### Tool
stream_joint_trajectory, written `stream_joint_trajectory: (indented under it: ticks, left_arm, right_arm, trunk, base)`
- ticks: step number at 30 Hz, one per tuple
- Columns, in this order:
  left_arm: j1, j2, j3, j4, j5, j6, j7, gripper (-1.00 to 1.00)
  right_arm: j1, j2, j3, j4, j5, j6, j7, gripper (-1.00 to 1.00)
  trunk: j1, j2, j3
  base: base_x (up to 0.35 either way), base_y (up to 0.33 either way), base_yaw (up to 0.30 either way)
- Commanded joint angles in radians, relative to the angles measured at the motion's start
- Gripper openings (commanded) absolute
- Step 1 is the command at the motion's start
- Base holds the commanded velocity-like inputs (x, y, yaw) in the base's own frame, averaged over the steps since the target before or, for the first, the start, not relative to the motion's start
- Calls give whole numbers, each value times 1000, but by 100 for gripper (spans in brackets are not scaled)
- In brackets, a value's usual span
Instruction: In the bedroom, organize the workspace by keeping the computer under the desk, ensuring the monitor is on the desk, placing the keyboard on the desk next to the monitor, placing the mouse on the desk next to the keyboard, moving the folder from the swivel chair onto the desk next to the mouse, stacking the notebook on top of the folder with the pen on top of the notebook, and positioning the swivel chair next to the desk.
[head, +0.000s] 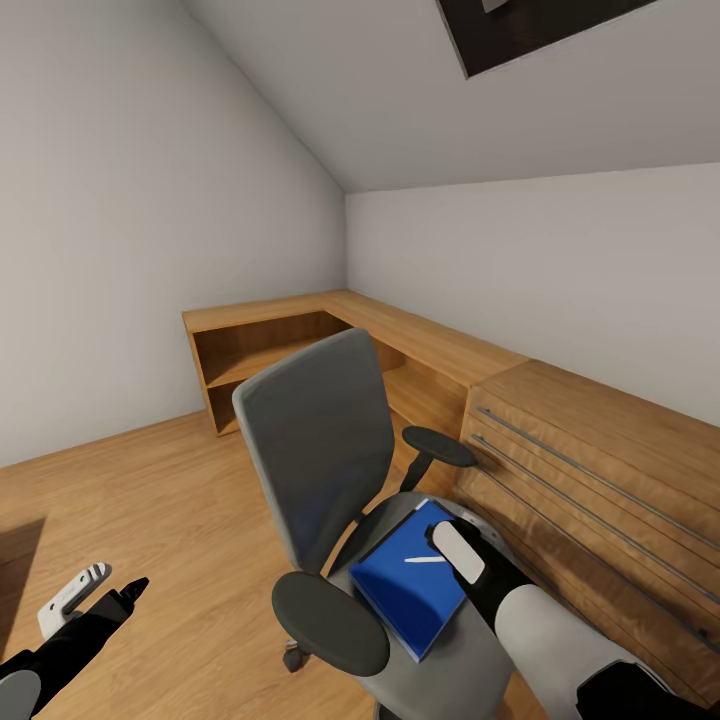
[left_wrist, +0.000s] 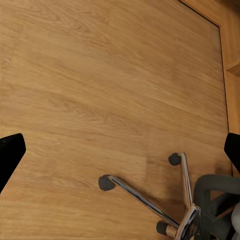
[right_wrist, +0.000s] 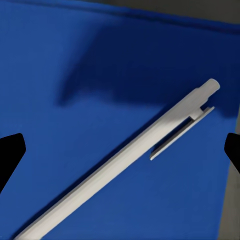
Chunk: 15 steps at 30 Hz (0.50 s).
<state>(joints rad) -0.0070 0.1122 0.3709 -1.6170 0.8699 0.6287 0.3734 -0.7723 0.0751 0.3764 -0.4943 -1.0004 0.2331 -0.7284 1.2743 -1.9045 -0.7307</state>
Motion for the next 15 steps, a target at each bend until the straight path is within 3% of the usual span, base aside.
stream_joint_trajectory:
  ticks: [1, 15]
  left_arm:
    - [-1, 0, 0, -1, 11, 3, 9, 100]
    - [-1, 1, 2, -1, 11, 3, 9, 100]
  right_arm:
    - [-1, -1, 6, -1, -5, 6, -6, 100]
    - [-1, -7, 6, -1, -31, 20, -6, 100]
  trunk:
    - [0, -1, -1]
    - [0, -1, -1]
  base:
    - [0, 0, 0]
    - [0, 0, 0]
